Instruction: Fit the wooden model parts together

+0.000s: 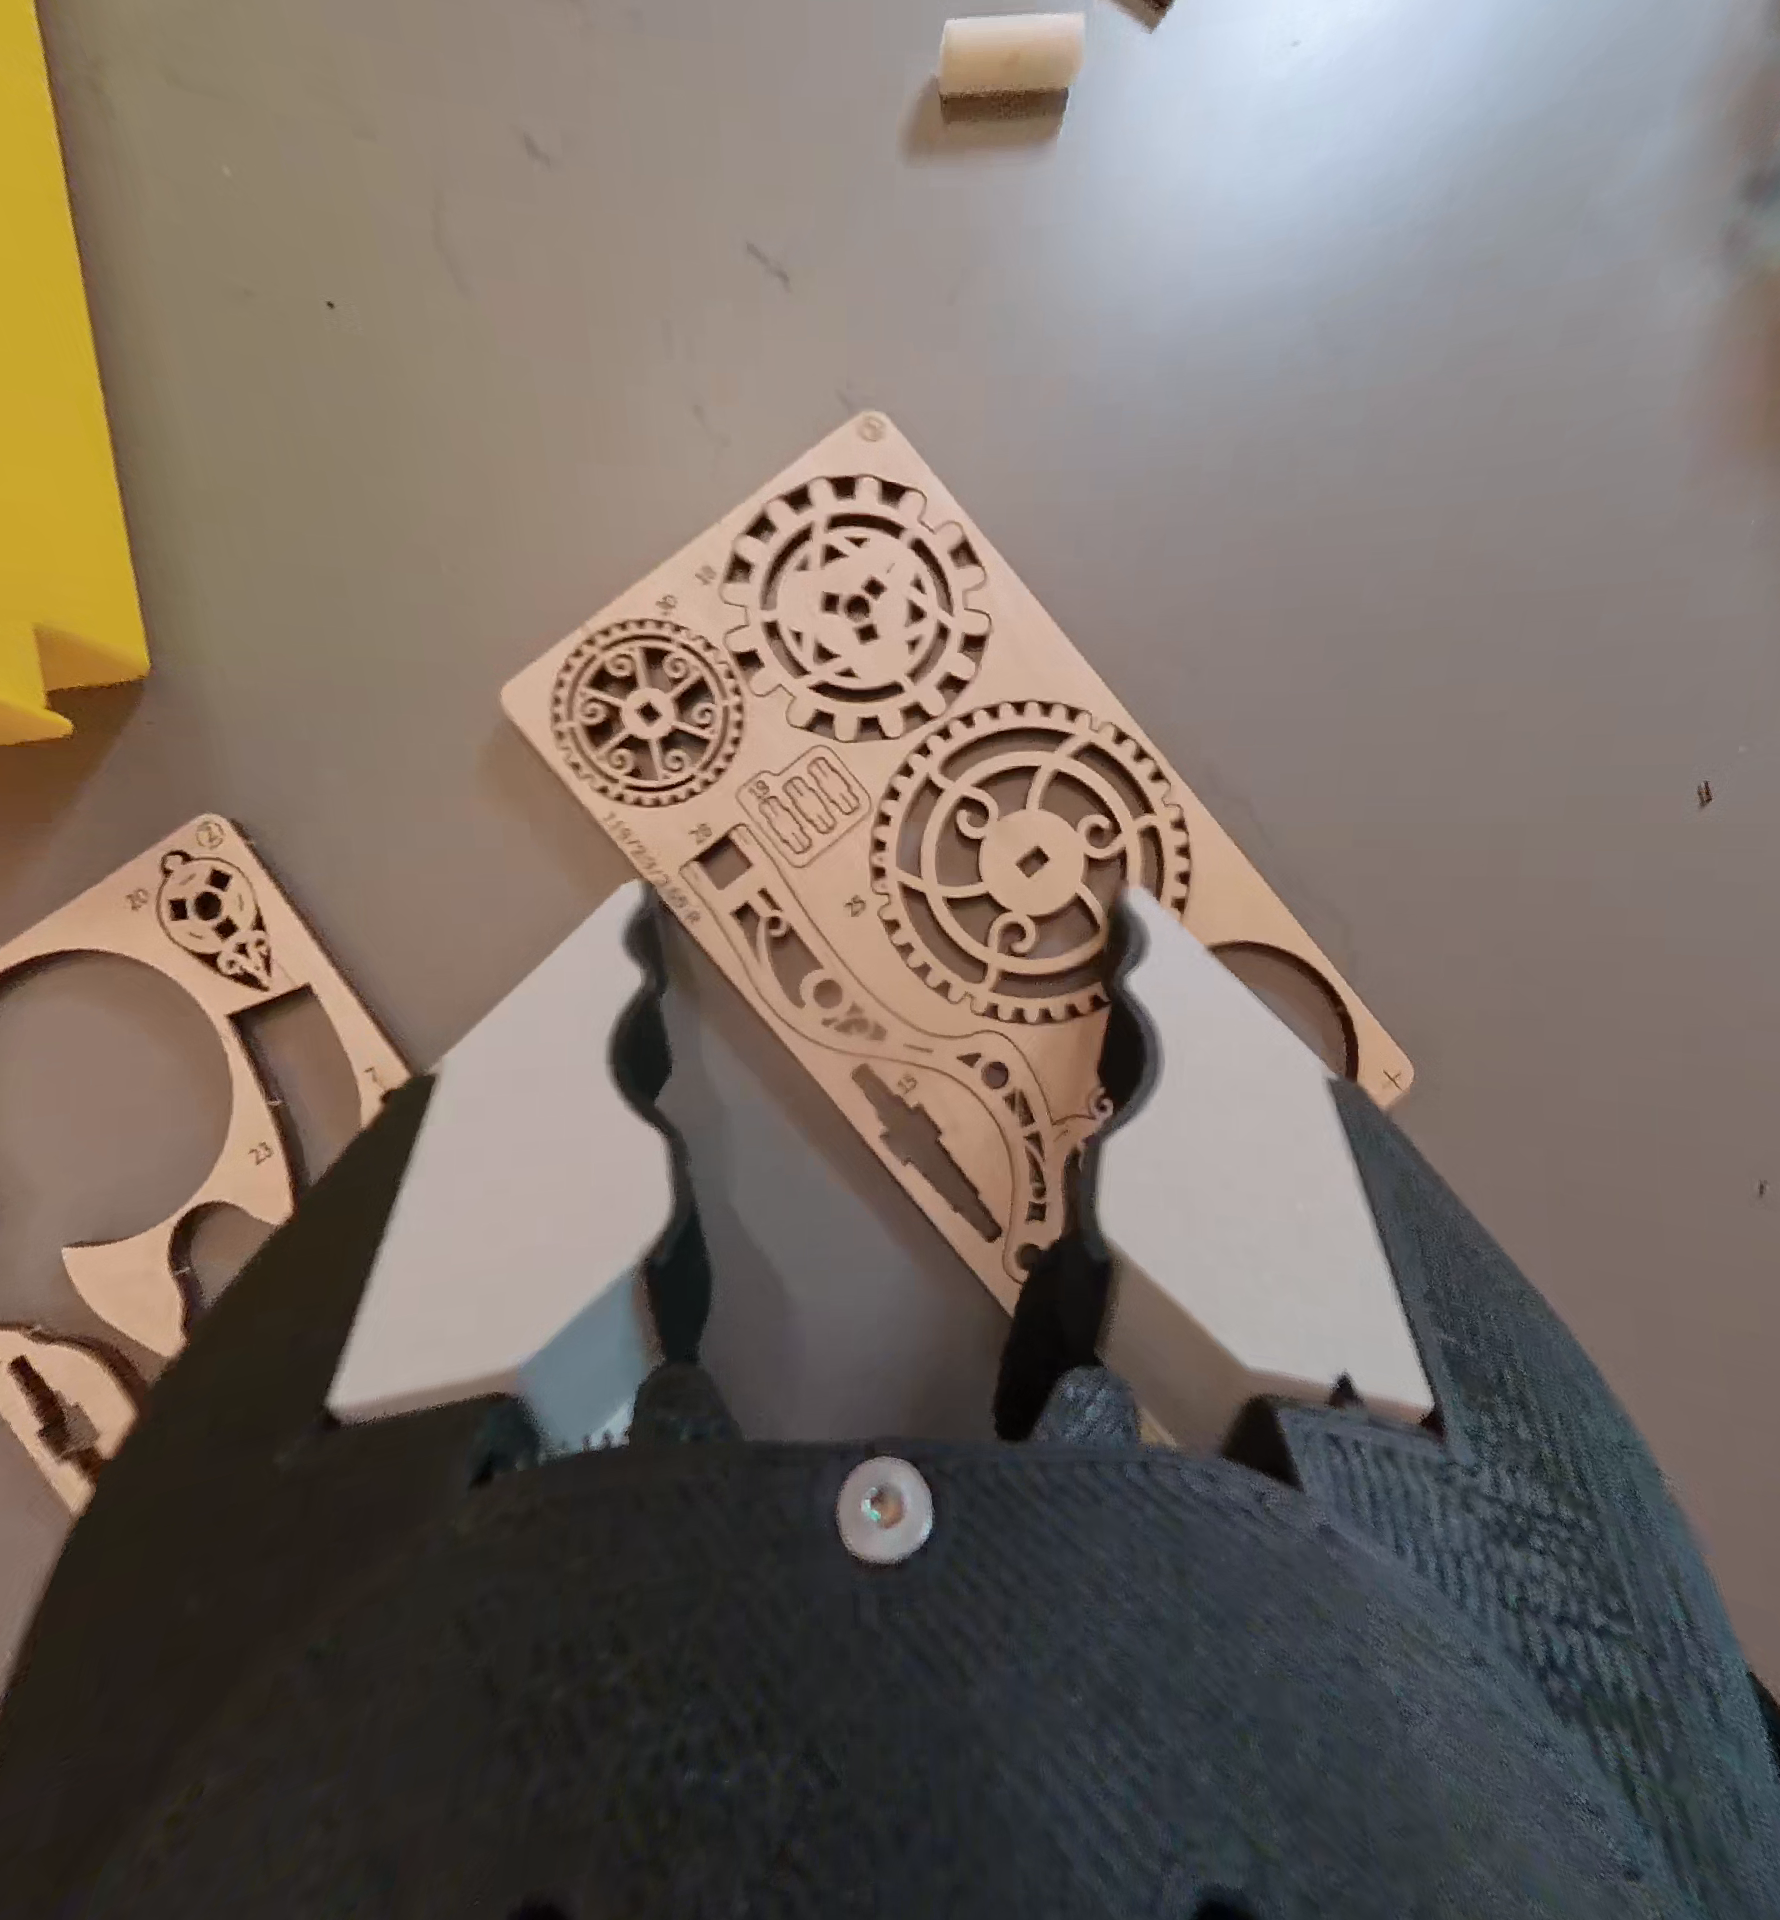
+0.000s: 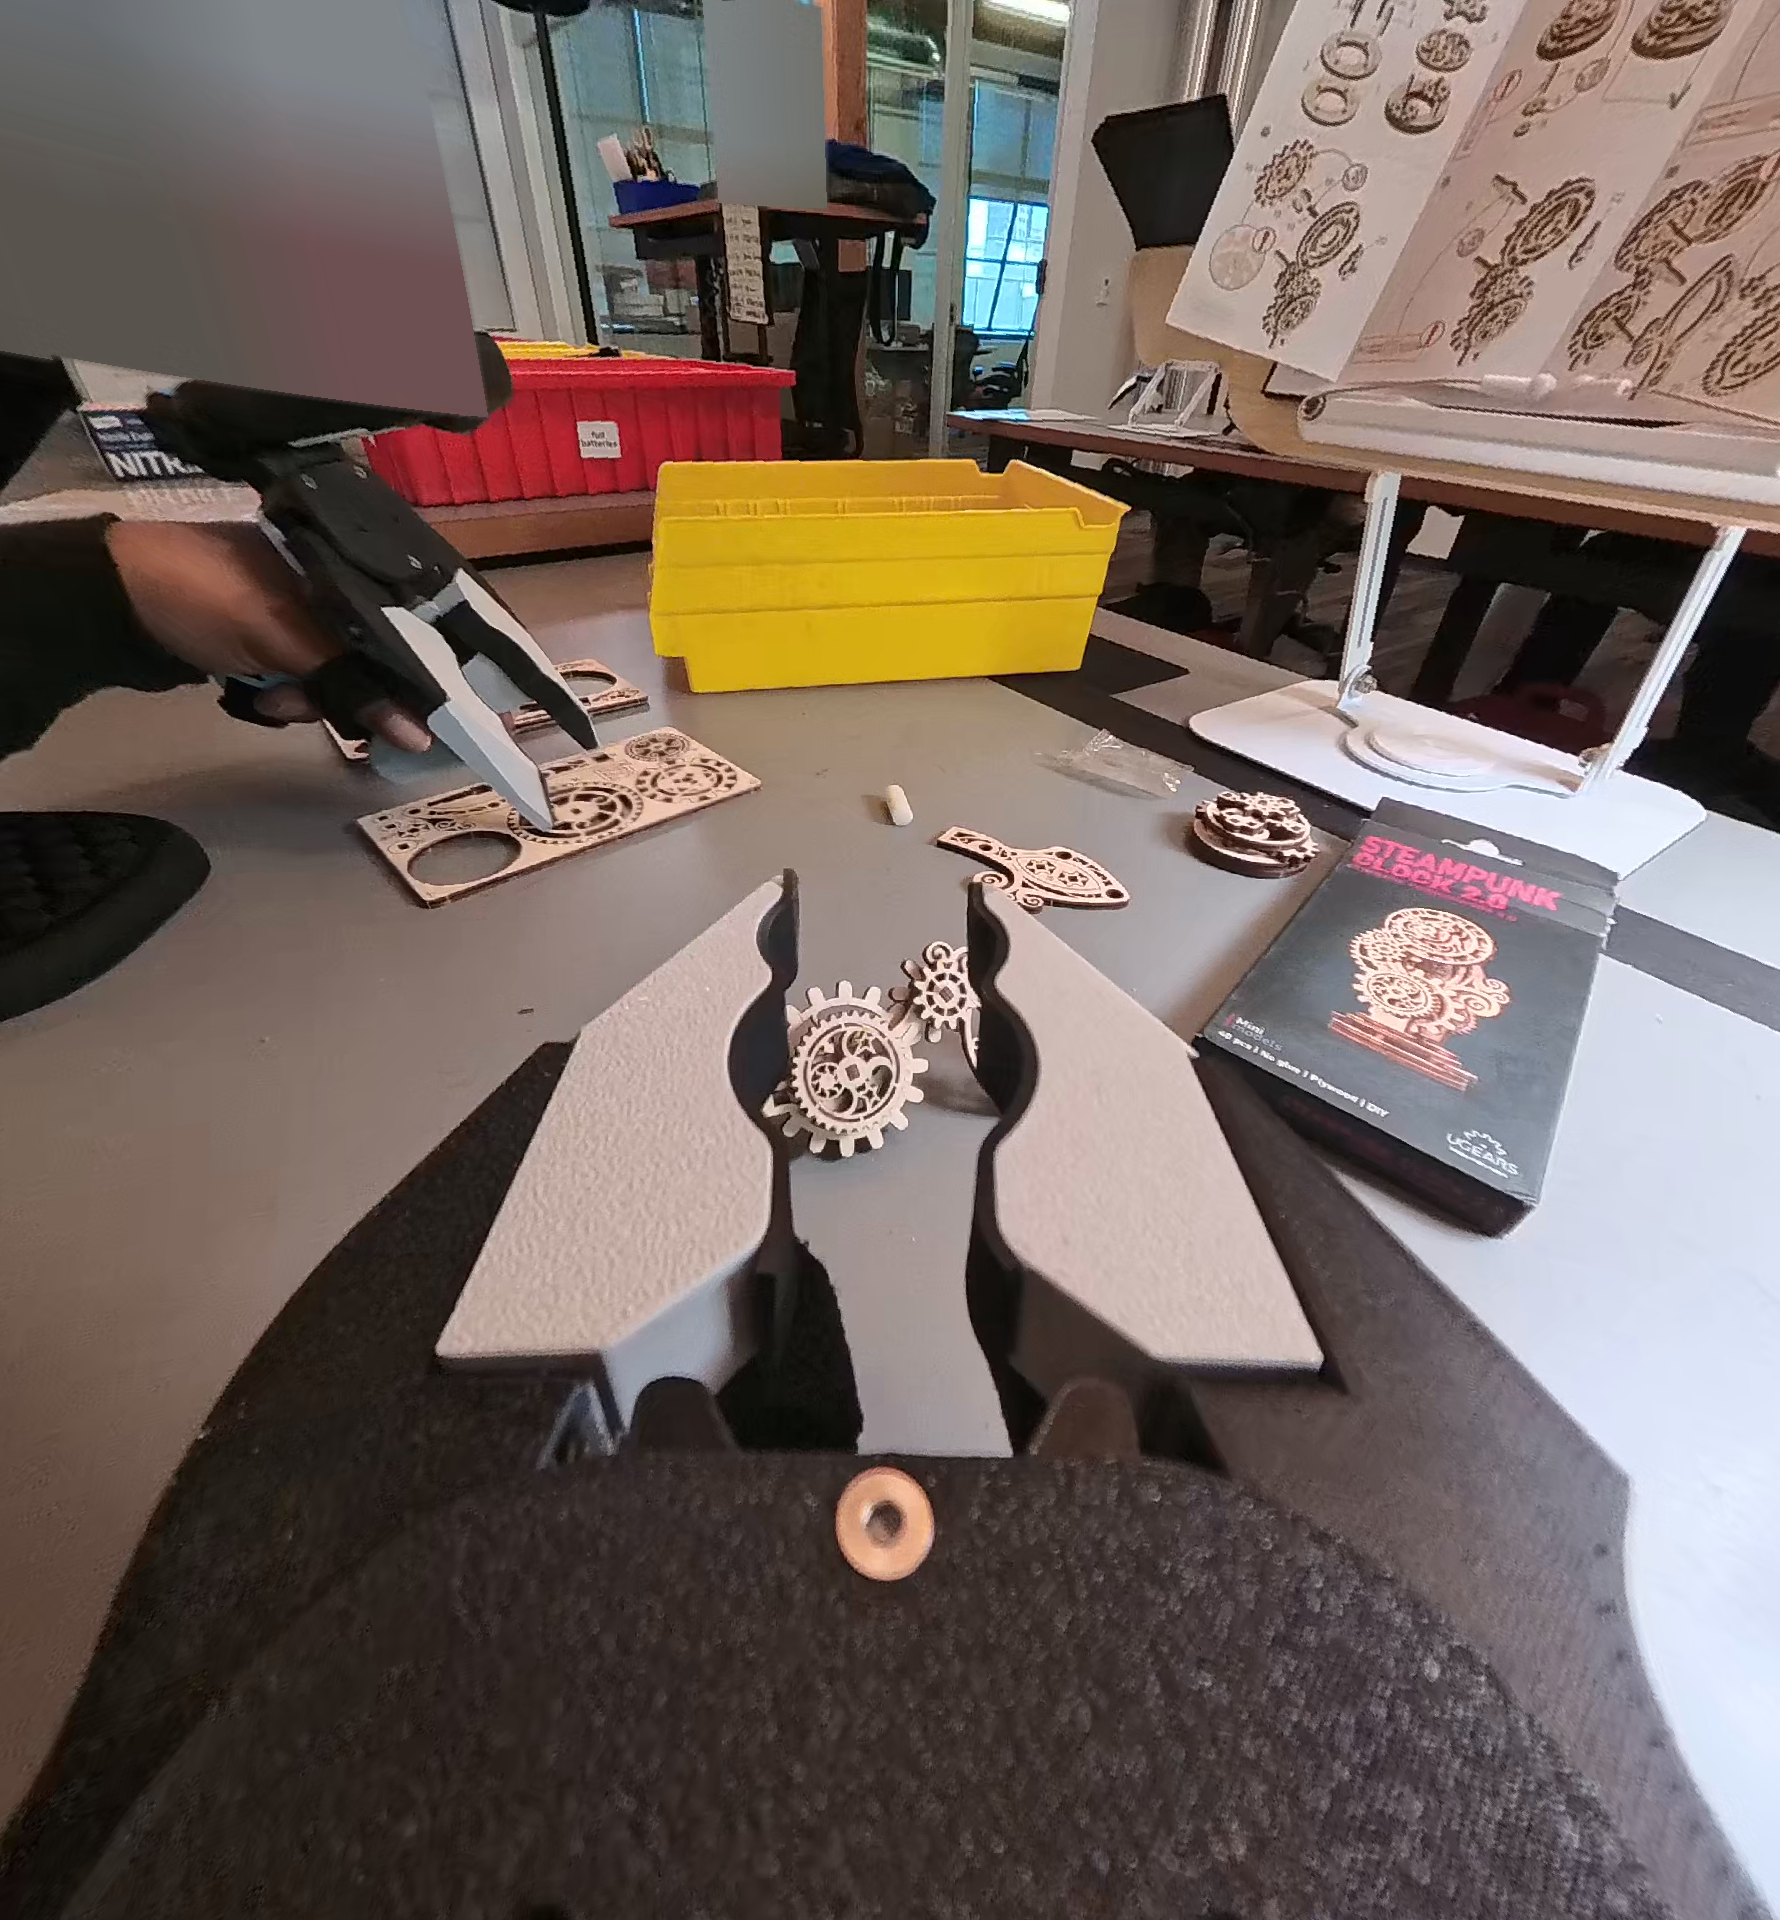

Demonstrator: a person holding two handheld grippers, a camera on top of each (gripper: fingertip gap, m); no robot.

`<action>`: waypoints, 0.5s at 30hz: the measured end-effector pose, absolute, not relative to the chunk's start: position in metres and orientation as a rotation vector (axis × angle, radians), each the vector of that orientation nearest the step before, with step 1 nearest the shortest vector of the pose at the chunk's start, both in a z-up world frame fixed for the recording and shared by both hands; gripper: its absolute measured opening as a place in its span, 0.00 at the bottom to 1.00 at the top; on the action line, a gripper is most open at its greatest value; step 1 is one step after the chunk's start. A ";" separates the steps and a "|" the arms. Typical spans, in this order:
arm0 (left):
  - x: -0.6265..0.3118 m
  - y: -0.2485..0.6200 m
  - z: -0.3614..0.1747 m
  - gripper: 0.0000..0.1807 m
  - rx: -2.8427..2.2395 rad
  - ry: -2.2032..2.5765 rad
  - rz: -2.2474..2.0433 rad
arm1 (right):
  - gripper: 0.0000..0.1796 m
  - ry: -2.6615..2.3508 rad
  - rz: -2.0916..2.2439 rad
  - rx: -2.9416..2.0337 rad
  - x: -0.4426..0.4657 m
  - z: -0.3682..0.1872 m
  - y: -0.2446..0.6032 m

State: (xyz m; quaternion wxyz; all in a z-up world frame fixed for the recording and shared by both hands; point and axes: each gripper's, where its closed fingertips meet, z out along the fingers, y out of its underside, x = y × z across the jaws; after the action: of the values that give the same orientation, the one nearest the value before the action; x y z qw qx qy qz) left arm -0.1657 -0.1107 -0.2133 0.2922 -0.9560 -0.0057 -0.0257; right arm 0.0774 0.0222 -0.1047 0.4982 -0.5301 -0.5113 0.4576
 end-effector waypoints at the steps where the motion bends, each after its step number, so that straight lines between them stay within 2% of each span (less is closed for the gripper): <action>1: -0.165 -0.109 -0.213 0.45 -2.539 -0.005 -0.067 | 0.17 -1.238 1.107 -1.278 0.078 -0.104 0.022; 4: -0.159 -0.104 -0.212 0.43 -2.521 0.054 -0.086 | 0.16 -1.233 1.119 -1.263 0.080 -0.100 0.020; 5: -0.156 -0.103 -0.211 0.37 -2.515 0.082 -0.101 | 0.16 -1.233 1.123 -1.260 0.080 -0.099 0.019; 6: -0.152 -0.100 -0.208 0.23 -2.495 0.121 -0.122 | 0.16 -1.234 1.124 -1.256 0.080 -0.098 0.019; 7: -0.146 -0.096 -0.202 0.17 -2.458 0.148 -0.159 | 0.16 -1.237 1.126 -1.251 0.080 -0.098 0.017; 15: -0.112 -0.099 -0.198 0.63 -2.527 0.012 -0.238 | 0.15 -1.257 1.116 -1.228 0.081 -0.095 0.012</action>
State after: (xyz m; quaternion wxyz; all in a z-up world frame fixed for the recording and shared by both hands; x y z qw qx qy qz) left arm -0.1125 -0.0986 -0.1981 0.2973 -0.9506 0.0044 -0.0896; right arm 0.0808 0.0115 -0.0951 0.5056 -0.5089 -0.5210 0.4626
